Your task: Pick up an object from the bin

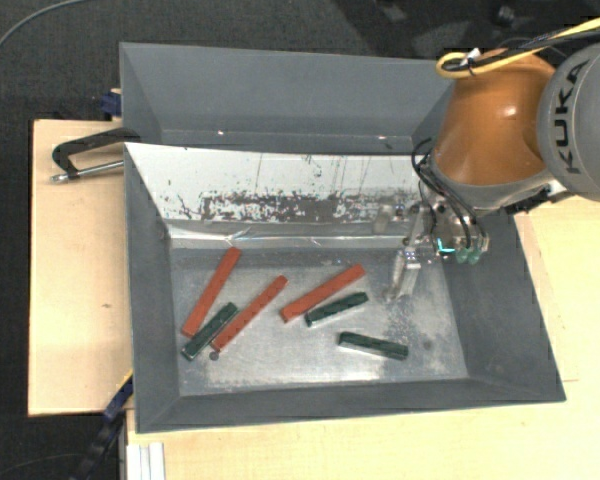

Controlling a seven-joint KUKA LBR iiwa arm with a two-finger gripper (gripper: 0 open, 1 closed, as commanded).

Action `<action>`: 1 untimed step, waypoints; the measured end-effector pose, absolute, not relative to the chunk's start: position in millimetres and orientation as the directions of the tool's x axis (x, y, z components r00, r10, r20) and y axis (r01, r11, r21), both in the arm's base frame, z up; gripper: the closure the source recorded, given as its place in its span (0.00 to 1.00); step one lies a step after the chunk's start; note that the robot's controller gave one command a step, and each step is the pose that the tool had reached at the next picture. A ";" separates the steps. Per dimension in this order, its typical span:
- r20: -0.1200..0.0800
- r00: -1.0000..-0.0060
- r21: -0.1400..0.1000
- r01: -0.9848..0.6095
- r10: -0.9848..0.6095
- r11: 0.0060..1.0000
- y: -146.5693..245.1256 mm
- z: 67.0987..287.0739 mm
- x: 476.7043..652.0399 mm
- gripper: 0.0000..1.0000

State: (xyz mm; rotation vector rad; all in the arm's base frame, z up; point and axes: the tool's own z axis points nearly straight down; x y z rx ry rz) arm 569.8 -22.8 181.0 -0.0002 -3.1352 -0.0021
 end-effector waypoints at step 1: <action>0.005 -0.980 0.003 -0.199 -0.199 0.980 27.9 68.0 576.5 0.00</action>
Offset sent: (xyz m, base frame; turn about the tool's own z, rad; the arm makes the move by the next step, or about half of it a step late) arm 0.0078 0.0483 -0.1102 -0.1989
